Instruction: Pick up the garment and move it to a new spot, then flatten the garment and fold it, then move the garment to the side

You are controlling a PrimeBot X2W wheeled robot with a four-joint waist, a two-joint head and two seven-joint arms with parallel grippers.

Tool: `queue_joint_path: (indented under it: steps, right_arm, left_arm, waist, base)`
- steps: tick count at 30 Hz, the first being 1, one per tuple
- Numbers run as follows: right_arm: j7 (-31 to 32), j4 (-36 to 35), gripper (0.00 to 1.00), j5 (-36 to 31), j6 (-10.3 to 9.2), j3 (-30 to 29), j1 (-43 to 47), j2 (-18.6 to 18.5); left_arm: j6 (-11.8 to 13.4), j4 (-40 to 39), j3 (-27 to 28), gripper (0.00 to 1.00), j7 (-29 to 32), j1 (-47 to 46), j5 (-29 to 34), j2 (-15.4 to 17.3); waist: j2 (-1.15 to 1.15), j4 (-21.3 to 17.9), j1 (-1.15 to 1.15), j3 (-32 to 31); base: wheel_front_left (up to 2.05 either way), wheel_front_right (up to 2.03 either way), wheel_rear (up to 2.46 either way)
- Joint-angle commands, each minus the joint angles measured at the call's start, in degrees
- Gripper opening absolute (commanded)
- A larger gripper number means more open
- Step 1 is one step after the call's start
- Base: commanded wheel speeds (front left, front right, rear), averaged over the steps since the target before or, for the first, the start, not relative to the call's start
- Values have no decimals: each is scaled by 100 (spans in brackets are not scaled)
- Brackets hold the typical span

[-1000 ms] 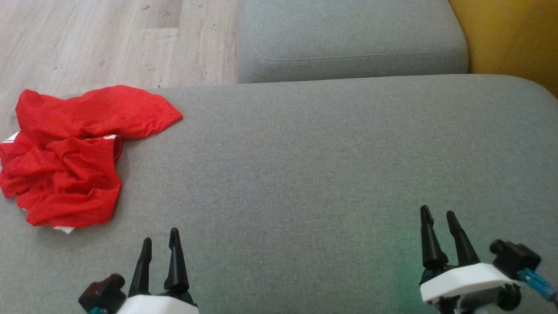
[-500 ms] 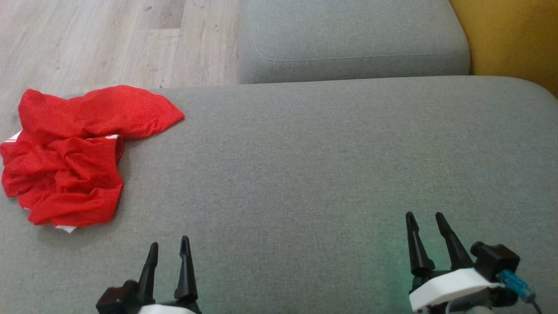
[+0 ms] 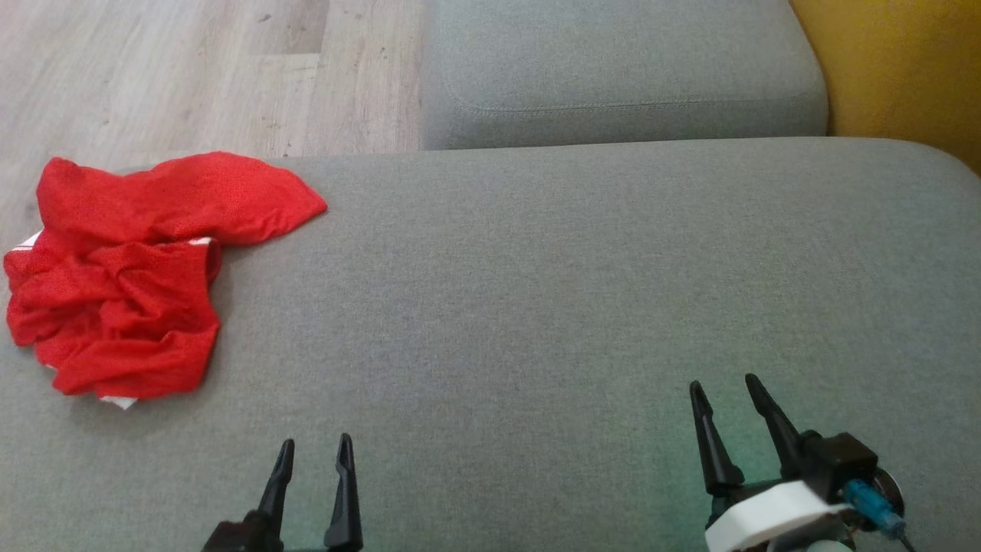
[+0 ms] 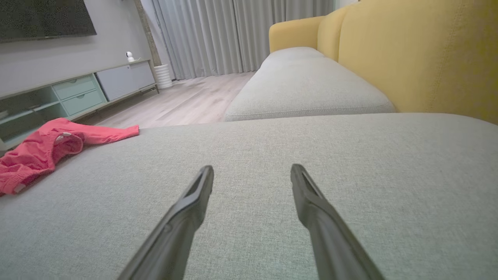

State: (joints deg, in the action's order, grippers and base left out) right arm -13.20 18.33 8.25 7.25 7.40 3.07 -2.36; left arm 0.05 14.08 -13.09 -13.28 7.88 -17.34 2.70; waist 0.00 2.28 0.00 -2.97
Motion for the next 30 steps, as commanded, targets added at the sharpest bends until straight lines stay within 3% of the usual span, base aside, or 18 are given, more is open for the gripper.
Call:
queue_joint_path:
  steps: [1, 5, 30]
  right_arm:
    - [-120, -167, 100, -207, 24, 173, -223, -51]
    - [-180, -186, 100, -463, 24, 193, -213, -52]
    - [-180, -202, 100, -416, 24, 116, -181, -52]
  left_arm:
    - [56, -167, 97, 100, -112, -146, 185, 17]
    - [97, -157, 94, 100, -172, -125, 357, 18]
    - [134, -168, 233, 100, -172, -114, 236, 18]
  waist:
    - [0, 2, 0, -1]
    - [0, 10, 0, -5]
    - [0, 58, 0, 12]
  base:
    - [0, 0, 0]
    - [0, 0, 0]
    - [0, 0, 0]
